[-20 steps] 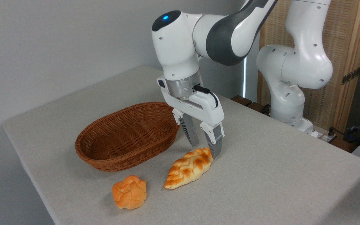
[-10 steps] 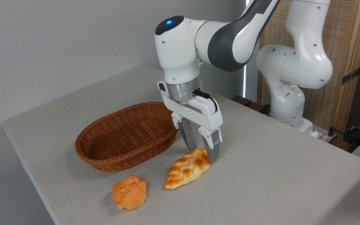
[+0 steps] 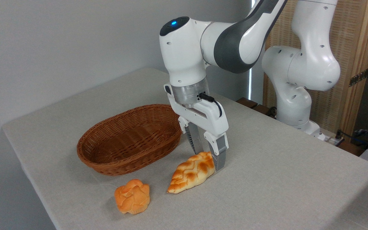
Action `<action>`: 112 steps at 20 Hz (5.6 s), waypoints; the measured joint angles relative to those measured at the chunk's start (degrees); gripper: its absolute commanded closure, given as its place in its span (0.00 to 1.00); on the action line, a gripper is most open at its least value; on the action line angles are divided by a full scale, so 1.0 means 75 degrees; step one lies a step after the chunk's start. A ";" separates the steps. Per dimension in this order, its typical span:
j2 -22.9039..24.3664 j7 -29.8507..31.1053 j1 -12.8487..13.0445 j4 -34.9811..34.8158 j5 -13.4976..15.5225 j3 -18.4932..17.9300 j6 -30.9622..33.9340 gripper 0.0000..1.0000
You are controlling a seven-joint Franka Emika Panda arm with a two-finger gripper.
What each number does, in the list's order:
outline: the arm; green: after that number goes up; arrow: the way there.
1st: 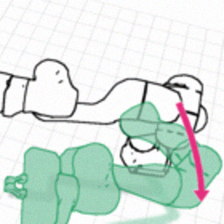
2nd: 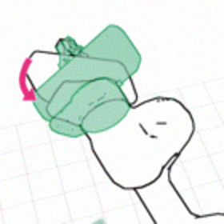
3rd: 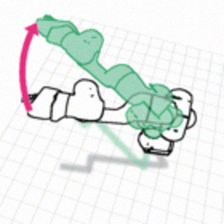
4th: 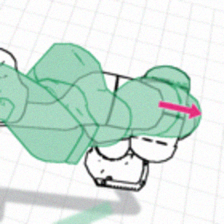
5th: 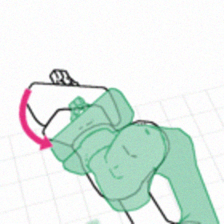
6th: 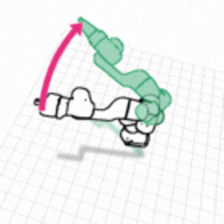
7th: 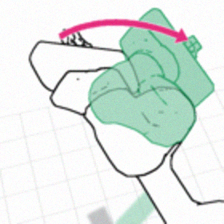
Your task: Put bread into the basket
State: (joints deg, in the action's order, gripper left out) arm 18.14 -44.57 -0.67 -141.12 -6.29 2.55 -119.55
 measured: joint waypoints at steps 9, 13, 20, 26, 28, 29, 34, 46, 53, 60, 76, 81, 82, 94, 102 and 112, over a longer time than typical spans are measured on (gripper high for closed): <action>-0.0138 -0.0005 -0.0015 -0.0025 -0.0011 -0.0001 -0.0667 0.00; -0.0238 -0.0006 -0.0027 -0.0026 -0.0011 -0.0001 -0.0943 0.00; -0.0299 -0.0006 -0.0037 -0.0026 -0.0011 -0.0001 -0.1108 0.42; -0.0299 -0.0008 -0.0037 -0.0025 -0.0011 -0.0001 -0.1116 0.47; -0.0299 -0.0008 -0.0037 -0.0025 -0.0011 -0.0001 -0.1116 0.48; -0.0299 -0.0009 -0.0037 -0.0025 -0.0011 -0.0001 -0.1116 0.49; -0.0299 -0.0009 -0.0038 -0.0023 -0.0011 -0.0001 -0.1119 0.49; -0.0271 -0.0008 -0.0068 0.0940 0.0199 -0.0289 -0.0548 0.49; -0.0269 -0.0007 -0.0008 0.2263 0.1152 -0.0046 0.0653 0.49; -0.0975 0.1352 0.0068 0.2947 0.1280 0.1413 0.0742 0.49; -0.2773 0.1988 0.0354 0.3566 0.1279 0.2120 -0.0264 0.00; -0.2778 0.1988 0.0362 0.3665 0.1279 0.2120 -0.0264 0.00; -0.2778 0.1988 0.0363 0.3667 0.1279 0.2120 -0.0264 0.00; -0.2772 0.1989 0.0365 0.3741 0.1279 0.2120 -0.0215 0.00; -0.2400 0.1990 0.0310 0.4697 0.1271 0.1605 0.1398 0.00; -0.1846 0.1110 0.0505 0.5790 0.1267 -0.0228 0.3035 0.00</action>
State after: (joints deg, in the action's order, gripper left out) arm 4.29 -36.24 3.12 -97.69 3.21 0.84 -96.78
